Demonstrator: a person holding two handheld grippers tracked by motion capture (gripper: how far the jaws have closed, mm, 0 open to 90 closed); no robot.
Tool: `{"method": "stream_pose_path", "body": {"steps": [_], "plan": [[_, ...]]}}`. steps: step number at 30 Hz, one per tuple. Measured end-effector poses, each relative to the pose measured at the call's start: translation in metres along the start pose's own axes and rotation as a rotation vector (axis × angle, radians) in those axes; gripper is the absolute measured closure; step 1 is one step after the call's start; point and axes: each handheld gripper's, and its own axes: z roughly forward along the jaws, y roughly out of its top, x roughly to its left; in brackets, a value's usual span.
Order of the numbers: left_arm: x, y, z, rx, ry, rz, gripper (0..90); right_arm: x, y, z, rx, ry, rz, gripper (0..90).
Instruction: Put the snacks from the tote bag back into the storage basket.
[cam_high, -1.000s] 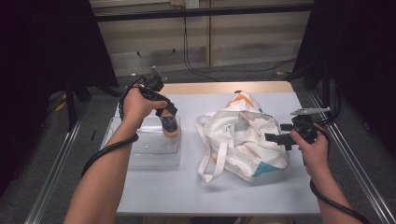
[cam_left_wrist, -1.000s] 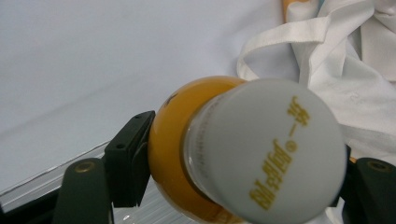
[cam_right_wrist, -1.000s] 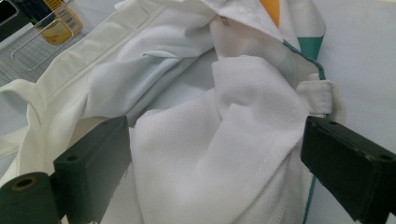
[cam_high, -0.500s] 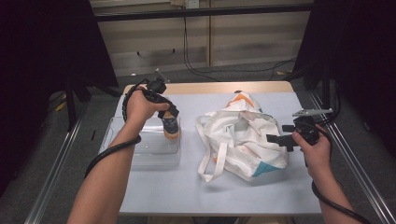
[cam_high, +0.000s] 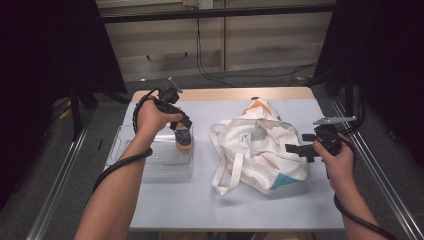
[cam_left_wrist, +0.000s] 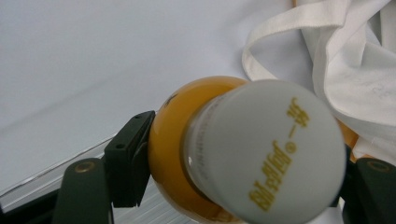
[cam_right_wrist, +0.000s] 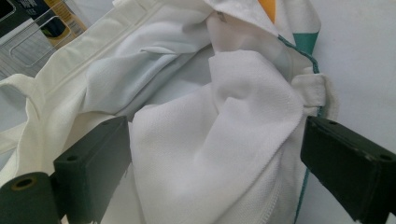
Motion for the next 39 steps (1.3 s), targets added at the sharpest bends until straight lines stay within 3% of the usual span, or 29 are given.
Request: {"method": "stream_pose_path", "body": {"steps": [7,19,30,39], "plan": [[-0.002,-0.001,0.001,0.019,0.004,0.016,29.9,0.001,0.001,0.0,0.001,0.002,-0.004,8.3],[-0.003,-0.009,-0.001,0.005,-0.004,0.037,29.2,0.003,0.002,0.001,0.001,0.005,-0.016,8.3],[0.001,-0.019,-0.004,-0.032,-0.046,-0.033,21.1,0.007,0.006,0.002,-0.007,0.017,-0.029,8.4],[0.0,-0.027,-0.015,-0.055,-0.062,-0.02,20.6,0.01,0.007,0.002,-0.007,0.016,-0.027,8.4]]}}
